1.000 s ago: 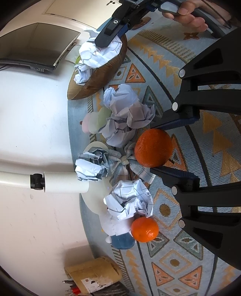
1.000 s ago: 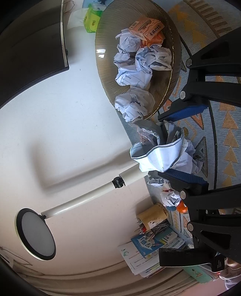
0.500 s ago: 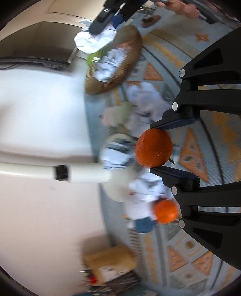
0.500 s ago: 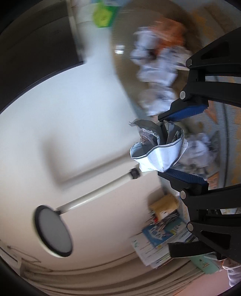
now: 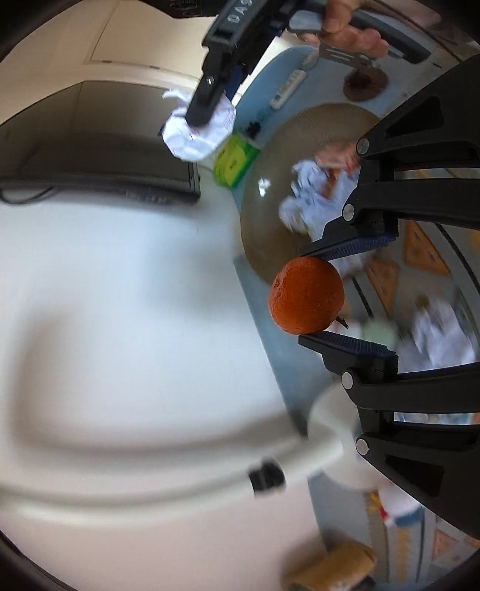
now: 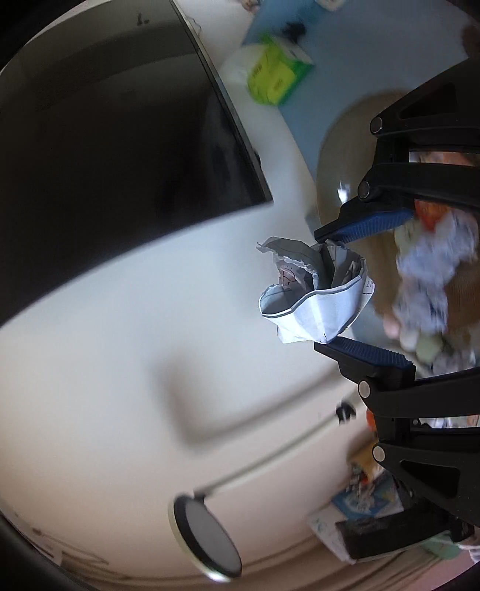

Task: Organize objects
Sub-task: 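Carry the paper ball and orange with both tools over the amber bowl, then open both tools to drop the paper ball and orange into the bowl, then move both tools back to the rug toward the last orange and paper ball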

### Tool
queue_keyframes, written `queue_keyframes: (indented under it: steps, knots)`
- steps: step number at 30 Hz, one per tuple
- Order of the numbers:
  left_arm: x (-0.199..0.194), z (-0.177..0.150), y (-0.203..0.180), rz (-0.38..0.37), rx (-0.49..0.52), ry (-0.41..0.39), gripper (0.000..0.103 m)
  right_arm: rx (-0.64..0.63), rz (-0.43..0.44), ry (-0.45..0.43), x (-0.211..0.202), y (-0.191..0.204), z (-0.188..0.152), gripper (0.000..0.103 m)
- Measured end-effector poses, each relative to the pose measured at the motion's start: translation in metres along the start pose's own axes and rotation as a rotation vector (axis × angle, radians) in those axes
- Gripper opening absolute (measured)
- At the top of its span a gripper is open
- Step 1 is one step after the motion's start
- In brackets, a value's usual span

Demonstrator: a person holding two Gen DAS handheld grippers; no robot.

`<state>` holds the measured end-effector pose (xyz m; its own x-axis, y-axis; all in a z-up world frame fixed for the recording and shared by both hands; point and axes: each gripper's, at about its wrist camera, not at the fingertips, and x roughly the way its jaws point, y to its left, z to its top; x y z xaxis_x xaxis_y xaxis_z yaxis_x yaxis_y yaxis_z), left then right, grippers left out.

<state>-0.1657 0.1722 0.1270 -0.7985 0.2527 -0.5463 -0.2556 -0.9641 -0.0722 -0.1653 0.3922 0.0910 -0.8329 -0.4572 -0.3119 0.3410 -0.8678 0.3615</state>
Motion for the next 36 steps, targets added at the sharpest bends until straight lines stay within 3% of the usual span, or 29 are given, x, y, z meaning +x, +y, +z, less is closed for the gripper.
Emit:
queue_keyframes:
  steps: [5, 11, 12, 13, 14, 15, 16, 17, 21, 31, 36]
  knots:
    - [0.031, -0.001, -0.035, -0.044, 0.031, 0.038, 0.036, 0.026, -0.058, 0.052, 0.009, -0.034, 0.002, 0.050]
    - [0.058, -0.013, -0.052, -0.069, 0.046, 0.090, 0.036, 0.063, -0.076, 0.111, 0.026, -0.062, -0.006, 0.052]
    - [0.062, -0.015, -0.054, -0.083, 0.043, 0.099, 0.036, 0.065, -0.079, 0.122, 0.029, -0.065, -0.007, 0.056]
    - [0.065, -0.016, -0.055, -0.095, 0.045, 0.104, 0.037, 0.069, -0.088, 0.137, 0.033, -0.067, -0.008, 0.070]
    - [0.068, -0.017, -0.057, -0.121, 0.053, 0.113, 0.046, 0.075, -0.116, 0.151, 0.038, -0.071, -0.009, 0.083]
    - [0.072, -0.018, -0.060, -0.144, 0.064, 0.137, 0.085, 0.081, -0.143, 0.166, 0.041, -0.074, -0.010, 0.102]
    - [0.074, -0.019, -0.063, -0.154, 0.076, 0.157, 0.100, 0.086, -0.170, 0.178, 0.044, -0.077, -0.012, 0.103]
    - [0.077, -0.020, -0.067, -0.153, 0.100, 0.153, 0.102, 0.089, -0.186, 0.190, 0.046, -0.080, -0.015, 0.103]
    - [0.073, -0.021, -0.073, -0.106, 0.165, 0.106, 0.102, 0.114, -0.167, 0.203, 0.046, -0.084, -0.020, 0.103]
    - [0.060, -0.019, -0.049, -0.058, 0.131, 0.096, 0.102, 0.095, -0.150, 0.182, 0.030, -0.053, -0.018, 0.103]
    - [0.018, -0.015, -0.023, -0.008, 0.112, 0.063, 0.102, 0.068, -0.118, 0.167, 0.018, -0.025, -0.017, 0.103]
